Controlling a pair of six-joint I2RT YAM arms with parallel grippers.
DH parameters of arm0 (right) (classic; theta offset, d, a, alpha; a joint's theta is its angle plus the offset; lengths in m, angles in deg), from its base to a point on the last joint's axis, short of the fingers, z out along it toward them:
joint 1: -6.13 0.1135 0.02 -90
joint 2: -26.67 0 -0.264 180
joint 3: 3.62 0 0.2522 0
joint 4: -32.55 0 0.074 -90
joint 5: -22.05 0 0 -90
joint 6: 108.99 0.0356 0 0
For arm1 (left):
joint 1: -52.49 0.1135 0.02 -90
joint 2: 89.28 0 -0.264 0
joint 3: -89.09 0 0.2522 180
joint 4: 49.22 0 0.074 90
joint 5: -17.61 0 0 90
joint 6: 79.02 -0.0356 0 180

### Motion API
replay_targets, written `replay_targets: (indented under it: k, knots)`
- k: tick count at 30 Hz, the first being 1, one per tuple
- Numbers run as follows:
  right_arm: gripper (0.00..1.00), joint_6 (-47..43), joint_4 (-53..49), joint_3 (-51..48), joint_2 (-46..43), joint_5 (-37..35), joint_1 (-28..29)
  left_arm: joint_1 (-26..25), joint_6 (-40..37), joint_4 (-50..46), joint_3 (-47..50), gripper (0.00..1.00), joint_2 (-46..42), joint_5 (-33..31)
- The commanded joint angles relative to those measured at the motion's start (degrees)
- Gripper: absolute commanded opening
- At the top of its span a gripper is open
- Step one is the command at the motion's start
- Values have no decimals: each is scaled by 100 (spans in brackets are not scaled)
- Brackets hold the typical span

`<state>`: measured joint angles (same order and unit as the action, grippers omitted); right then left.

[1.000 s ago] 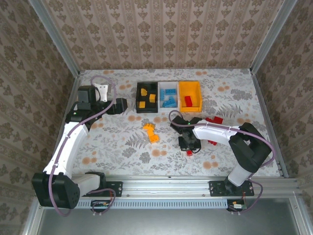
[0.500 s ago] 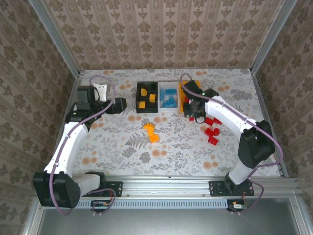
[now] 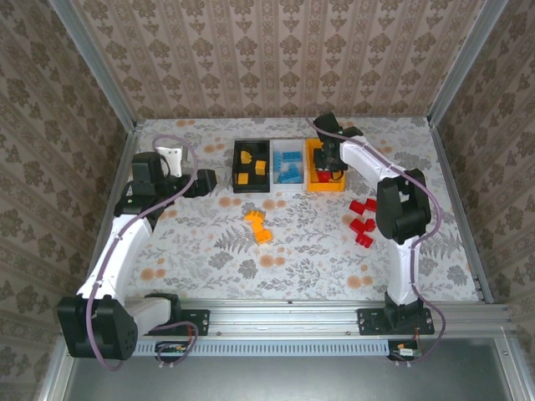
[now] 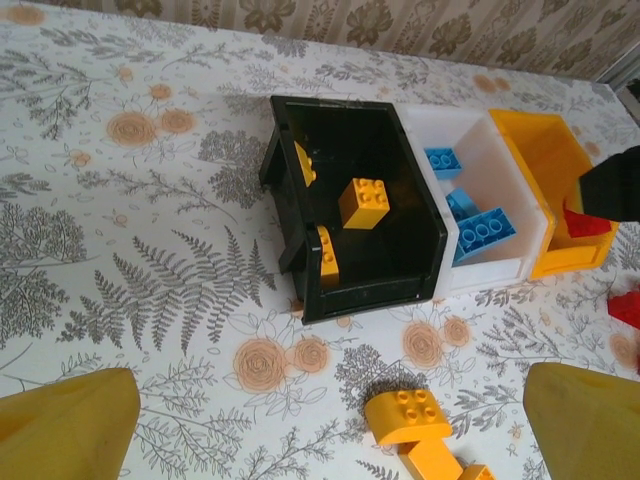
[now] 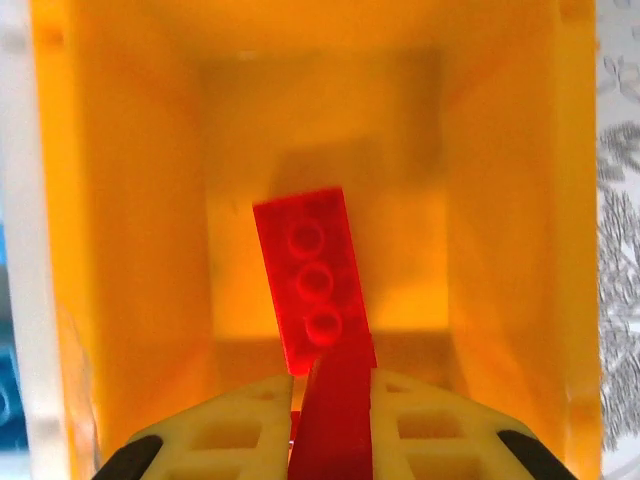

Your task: Sort the legos into containers by color

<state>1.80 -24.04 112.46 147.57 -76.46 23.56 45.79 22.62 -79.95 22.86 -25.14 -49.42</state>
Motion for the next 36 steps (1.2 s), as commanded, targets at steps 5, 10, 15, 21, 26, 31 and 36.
replay_targets:
  k: [5, 10, 15, 21, 26, 31, 36]
  knots:
    - [40, -409, -252, 894, 402, -479, -43, -2, 66, 88, -27, 100, -11, 13]
    - [54, -434, -375, 831, 22, -641, -43, 2, 93, 65, -66, 100, 36, 146]
    - [59, -230, -349, -3, -1066, -622, -58, 3, 102, 23, -93, 100, 47, 268]
    - [63, 257, -421, -1840, -2584, -323, -443, 4, 170, 67, -63, 100, 44, 357]
    - [64, 532, -217, -3247, -3394, 276, -1104, 3, 204, 69, -91, 100, 98, 454]
    - [65, 524, -80, -3812, -3500, 593, -1418, 2, 207, 33, -102, 100, 132, 468]
    - [66, 594, 99, -3843, -3049, 702, -1745, 12, 173, -42, -132, 100, 154, 463]
